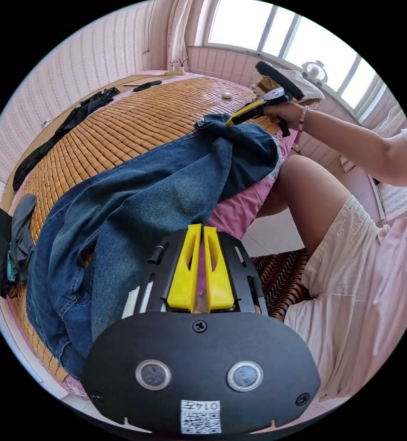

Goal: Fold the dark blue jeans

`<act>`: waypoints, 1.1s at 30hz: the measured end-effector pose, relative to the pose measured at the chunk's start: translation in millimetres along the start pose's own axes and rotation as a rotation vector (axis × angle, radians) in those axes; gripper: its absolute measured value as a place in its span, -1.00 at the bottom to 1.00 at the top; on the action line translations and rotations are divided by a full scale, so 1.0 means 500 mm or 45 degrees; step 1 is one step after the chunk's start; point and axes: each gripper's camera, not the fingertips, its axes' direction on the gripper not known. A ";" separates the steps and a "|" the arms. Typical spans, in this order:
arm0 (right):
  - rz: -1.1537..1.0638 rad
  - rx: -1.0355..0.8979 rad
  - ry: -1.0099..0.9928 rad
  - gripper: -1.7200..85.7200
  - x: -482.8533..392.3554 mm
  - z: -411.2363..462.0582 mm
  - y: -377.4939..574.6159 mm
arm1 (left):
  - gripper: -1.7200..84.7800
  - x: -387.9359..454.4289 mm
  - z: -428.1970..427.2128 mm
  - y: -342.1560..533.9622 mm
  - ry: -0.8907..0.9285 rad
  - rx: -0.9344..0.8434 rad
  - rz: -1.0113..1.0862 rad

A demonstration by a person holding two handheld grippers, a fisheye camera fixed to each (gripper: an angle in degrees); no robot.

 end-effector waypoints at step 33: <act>0.639 0.088 0.025 -0.84 0.307 -0.193 0.514 | -0.95 -0.025 -0.065 0.025 0.238 0.066 0.030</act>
